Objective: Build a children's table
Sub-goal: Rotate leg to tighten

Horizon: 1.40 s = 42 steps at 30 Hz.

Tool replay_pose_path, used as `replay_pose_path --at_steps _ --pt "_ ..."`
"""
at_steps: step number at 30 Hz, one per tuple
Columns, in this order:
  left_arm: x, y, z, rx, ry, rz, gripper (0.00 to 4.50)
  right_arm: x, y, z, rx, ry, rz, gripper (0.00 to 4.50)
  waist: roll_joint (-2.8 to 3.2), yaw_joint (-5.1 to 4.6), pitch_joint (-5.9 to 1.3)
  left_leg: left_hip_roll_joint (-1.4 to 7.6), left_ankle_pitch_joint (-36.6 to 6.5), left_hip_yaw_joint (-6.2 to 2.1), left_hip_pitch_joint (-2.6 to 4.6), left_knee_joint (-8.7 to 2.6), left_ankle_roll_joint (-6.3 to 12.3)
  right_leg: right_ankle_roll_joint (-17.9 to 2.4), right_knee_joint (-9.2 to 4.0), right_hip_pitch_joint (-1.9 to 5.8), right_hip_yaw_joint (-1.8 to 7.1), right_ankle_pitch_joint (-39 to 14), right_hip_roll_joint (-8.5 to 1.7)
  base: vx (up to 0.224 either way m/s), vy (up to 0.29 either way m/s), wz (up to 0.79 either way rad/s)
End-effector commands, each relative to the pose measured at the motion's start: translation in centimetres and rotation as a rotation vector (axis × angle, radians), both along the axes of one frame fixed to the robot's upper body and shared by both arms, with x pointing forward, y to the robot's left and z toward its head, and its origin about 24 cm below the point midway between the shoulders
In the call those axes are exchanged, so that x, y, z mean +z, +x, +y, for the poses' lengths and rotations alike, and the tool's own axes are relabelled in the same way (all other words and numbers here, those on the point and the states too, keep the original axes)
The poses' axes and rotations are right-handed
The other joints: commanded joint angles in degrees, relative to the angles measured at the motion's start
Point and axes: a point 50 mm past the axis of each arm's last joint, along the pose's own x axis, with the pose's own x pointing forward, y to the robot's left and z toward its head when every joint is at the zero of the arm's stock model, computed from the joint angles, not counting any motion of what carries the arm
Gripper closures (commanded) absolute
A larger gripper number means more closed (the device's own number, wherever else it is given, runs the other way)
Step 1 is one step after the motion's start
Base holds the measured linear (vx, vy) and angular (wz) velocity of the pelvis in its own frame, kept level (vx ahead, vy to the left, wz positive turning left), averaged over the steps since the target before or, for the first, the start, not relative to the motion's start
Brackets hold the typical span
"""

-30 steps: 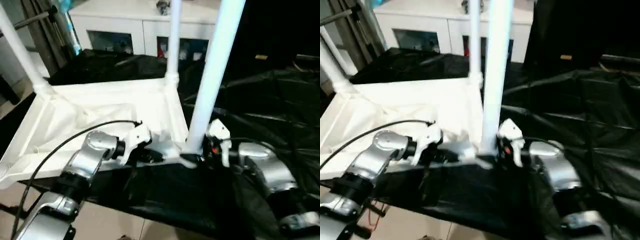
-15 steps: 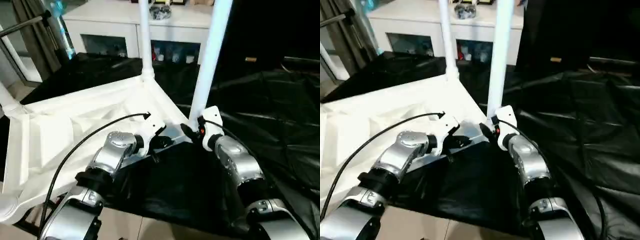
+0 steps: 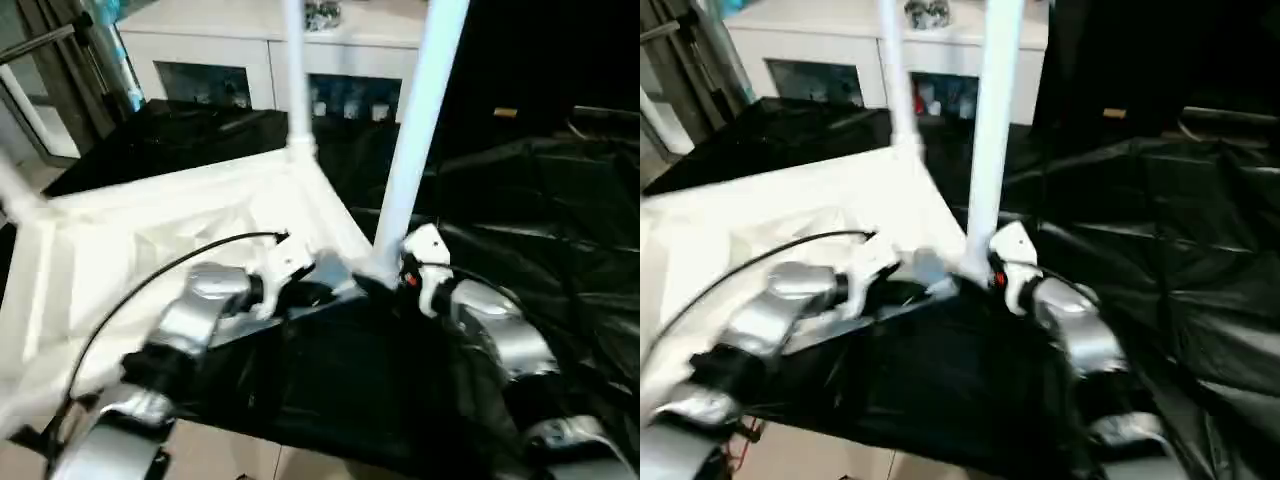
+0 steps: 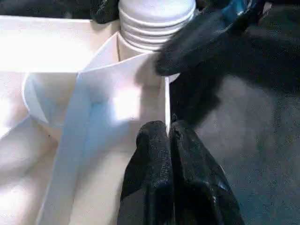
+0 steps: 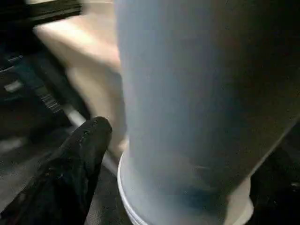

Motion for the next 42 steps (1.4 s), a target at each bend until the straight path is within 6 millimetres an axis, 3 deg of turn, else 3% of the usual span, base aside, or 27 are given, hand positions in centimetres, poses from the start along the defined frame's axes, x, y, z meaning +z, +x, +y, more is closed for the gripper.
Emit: replay_pose_path --at_steps 1,2,4,5,7,15,19,21,23,24,26,31,34,35,37,40,42 --pt "0.2 -1.0 -1.7 -0.141 -0.030 0.015 4.50 0.0 -1.0 1.6 0.160 0.015 0.031 0.58 -0.58 0.21 -3.30 2.30 -11.77 -0.62 0.48 -3.46 4.96 -16.16 -3.34 3.17 2.08 -5.06 -2.75 0.000 0.000 0.00" --pt "0.3 -1.1 -1.5 -0.151 -0.027 0.018 4.50 0.1 -1.2 1.4 0.192 0.014 0.038 0.58 -0.26 0.43 -3.21 2.34 -12.63 -0.67 0.57 -3.54 4.29 -15.78 -3.42 3.07 2.17 -7.52 -2.82 0.000 0.000 0.00" --pt "0.4 -1.1 -1.0 -0.164 -0.016 0.020 4.50 0.3 -1.5 1.1 0.249 0.011 0.056 0.58 -0.23 0.55 -3.15 2.40 -13.35 -0.69 0.70 -3.62 3.76 -15.38 -3.56 2.96 2.23 -8.97 -2.79 0.000 0.000 0.00" --pt "0.4 -1.1 -0.6 -0.159 -0.007 0.018 4.50 0.4 -1.8 0.9 0.287 0.002 0.071 0.82 -0.57 0.57 -3.10 2.35 -13.72 -0.63 0.69 -3.65 3.34 -14.95 -3.66 2.90 2.34 -9.79 -2.77 0.000 0.000 0.00" --pt "0.5 -1.0 -0.3 -0.152 -0.007 0.022 4.50 0.5 -1.9 0.8 0.304 0.004 0.085 0.94 -0.68 0.73 -3.08 2.33 -13.42 -0.65 0.71 -3.65 3.14 -14.65 -3.63 2.86 2.41 -10.50 -2.85 0.000 0.000 0.00" --pt "0.5 -1.1 -0.3 -0.131 -0.023 0.043 4.50 0.3 -2.3 1.2 0.331 0.019 0.123 1.64 -0.56 1.08 -3.30 2.24 -10.67 -0.62 0.63 -3.43 3.33 -14.87 -3.27 2.88 2.37 -7.64 -2.83 0.000 0.000 0.00" --pt "0.3 -0.7 -0.7 -0.090 -0.013 0.034 4.50 -0.3 -1.8 1.4 0.236 0.019 0.129 1.72 -0.73 0.98 -3.10 2.11 -11.80 -0.65 0.59 -3.52 2.90 -14.01 -3.69 2.79 2.36 -11.29 -2.95 0.000 0.000 0.00" --pt "0.1 0.0 -1.1 -0.004 -0.001 0.019 4.50 -1.3 -0.8 1.7 0.068 -0.009 0.121 1.74 -0.63 0.70 -2.94 2.02 -12.75 -0.64 0.70 -3.65 2.13 -13.55 -3.98 2.59 2.41 -13.06 -2.91 0.000 0.000 0.00" --pt "-0.1 0.9 -2.1 0.101 0.004 -0.001 4.50 -2.2 0.3 2.4 -0.120 -0.028 0.125 1.75 -0.67 -0.03 -2.57 1.84 -17.16 -1.04 1.08 -4.08 -0.63 -11.25 -4.77 2.34 2.34 -21.69 -3.07 0.000 0.000 0.00" --pt "-0.1 0.9 -2.1 0.105 0.004 -0.002 4.50 -2.2 0.3 2.5 -0.127 -0.028 0.126 1.75 -0.65 -0.11 -2.52 1.88 -17.94 -1.22 1.15 -4.15 -1.09 -10.70 -4.82 2.31 2.31 -23.15 -3.14 0.000 0.000 0.00" --pt "0.0 1.6 -3.1 0.188 -0.003 -0.020 4.50 -2.6 0.9 3.3 -0.228 -0.029 0.136 1.75 -0.79 -0.50 -2.54 1.84 -19.19 -1.33 1.22 -4.24 -1.39 -9.41 -5.18 2.14 2.34 -24.55 -3.10 0.000 0.000 0.00" --pt "0.1 2.5 -5.4 0.312 -0.027 -0.047 4.50 -3.2 2.0 5.2 -0.423 -0.069 0.137 1.75 -0.85 -1.06 -2.36 1.60 -22.20 -1.41 1.65 -4.16 -1.39 -8.67 -5.76 1.56 2.30 -27.80 -3.11 0.000 0.000 0.00" --pt "0.3 2.5 -6.0 0.305 -0.042 -0.062 4.50 -2.9 2.3 6.1 -0.432 -0.059 0.100 1.75 -1.03 -0.90 -2.56 1.59 -21.22 -1.44 1.32 -4.24 -0.87 -8.18 -5.78 1.86 2.32 -26.43 -3.15 0.000 0.000 0.00" --pt "0.4 2.5 -6.0 0.299 -0.043 -0.066 4.50 -2.7 2.3 6.2 -0.425 -0.033 0.107 1.20 -1.00 -0.84 -2.57 1.62 -20.87 -1.42 1.22 -4.26 -0.66 -8.24 -5.73 1.91 2.36 -25.87 -3.18 0.000 0.000 0.00" --pt "0.5 2.3 -5.8 0.260 -0.050 -0.078 4.50 -2.4 2.3 6.2 -0.409 0.012 0.120 1.06 -1.16 -0.79 -2.61 1.70 -20.28 -1.34 1.10 -4.28 -0.04 -8.62 -5.54 1.97 2.45 -24.01 -3.08 0.000 0.000 0.00" --pt "0.6 1.6 -5.3 0.174 -0.062 -0.079 4.50 -1.9 2.5 5.8 -0.359 -0.016 0.049 0.73 -0.73 -0.73 -2.95 1.90 -17.53 -1.32 0.76 -4.25 0.33 -10.22 -4.79 2.30 2.48 -18.08 -3.08 0.000 0.000 0.00" --pt "0.6 1.3 -4.8 0.125 -0.063 -0.080 4.50 -1.4 2.4 5.5 -0.294 -0.015 0.016 0.73 -0.83 -0.90 -3.29 1.84 -14.71 -1.22 0.32 -4.00 0.96 -11.52 -4.12 2.77 2.40 -12.51 -2.98 0.000 0.000 0.00"
